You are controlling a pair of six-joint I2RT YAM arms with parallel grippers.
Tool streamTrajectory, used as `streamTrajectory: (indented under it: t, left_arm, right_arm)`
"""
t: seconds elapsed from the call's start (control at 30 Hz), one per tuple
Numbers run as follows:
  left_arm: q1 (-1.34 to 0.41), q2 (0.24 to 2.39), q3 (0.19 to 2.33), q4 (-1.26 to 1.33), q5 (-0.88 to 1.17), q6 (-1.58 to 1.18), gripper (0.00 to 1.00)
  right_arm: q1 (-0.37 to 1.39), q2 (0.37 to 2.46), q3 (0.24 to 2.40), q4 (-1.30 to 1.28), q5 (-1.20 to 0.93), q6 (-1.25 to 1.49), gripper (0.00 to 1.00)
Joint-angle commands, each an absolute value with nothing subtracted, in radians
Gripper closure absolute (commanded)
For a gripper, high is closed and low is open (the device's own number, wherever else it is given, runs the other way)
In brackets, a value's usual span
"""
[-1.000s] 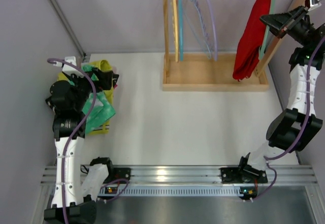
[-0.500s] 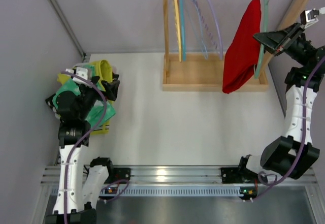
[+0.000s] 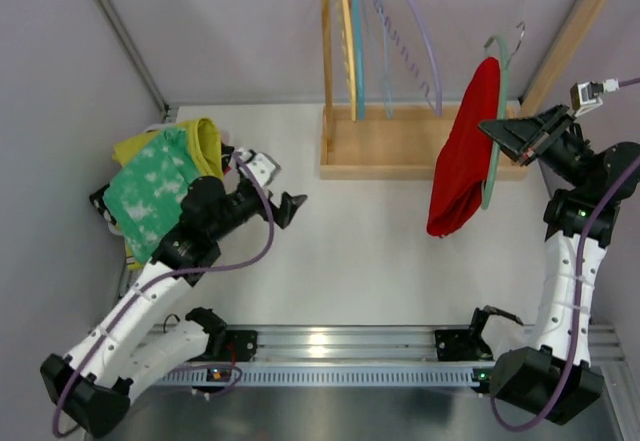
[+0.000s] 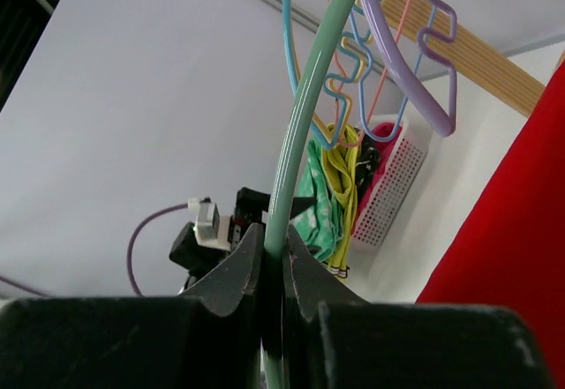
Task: Remove the trousers from the hanger
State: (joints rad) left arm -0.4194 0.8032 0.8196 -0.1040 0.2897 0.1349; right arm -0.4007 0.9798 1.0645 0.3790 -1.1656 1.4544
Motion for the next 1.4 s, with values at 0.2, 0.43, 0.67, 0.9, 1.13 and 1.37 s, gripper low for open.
streamTrajectory:
  t: [0.2,0.43,0.67,0.9,1.13,1.37]
  left_arm:
    - [-0.903,1.041,0.966,0.064,-0.168,0.060,0.07]
    - [-1.140,1.276,1.123,0.265,-0.285,0.094,0.08]
    - [-1.246,1.411,1.177,0.478,-0.333,0.104,0.07]
    - [-1.302,1.532,1.195,0.708,-0.344,0.166,0.07]
    - [-1.301,1.673,1.291,0.802,-0.356,0.213,0.09]
    - [-1.290,1.743,1.327,0.862,-0.425,0.276,0.16]
  right_arm:
    - [-0.390,0.854,1.120,0.287,-0.976,1.319,1.00]
    - [-0.388,0.836,1.103,0.311,-0.947,1.396,1.00]
    - [-0.382,0.847,1.112,0.324,-0.943,1.420,1.00]
    - [-0.376,0.833,1.088,0.347,-0.923,1.446,1.00]
    - [-0.374,0.830,1.085,0.356,-0.939,1.462,1.00]
    - [-0.374,0.815,1.075,0.379,-0.951,1.489,1.00]
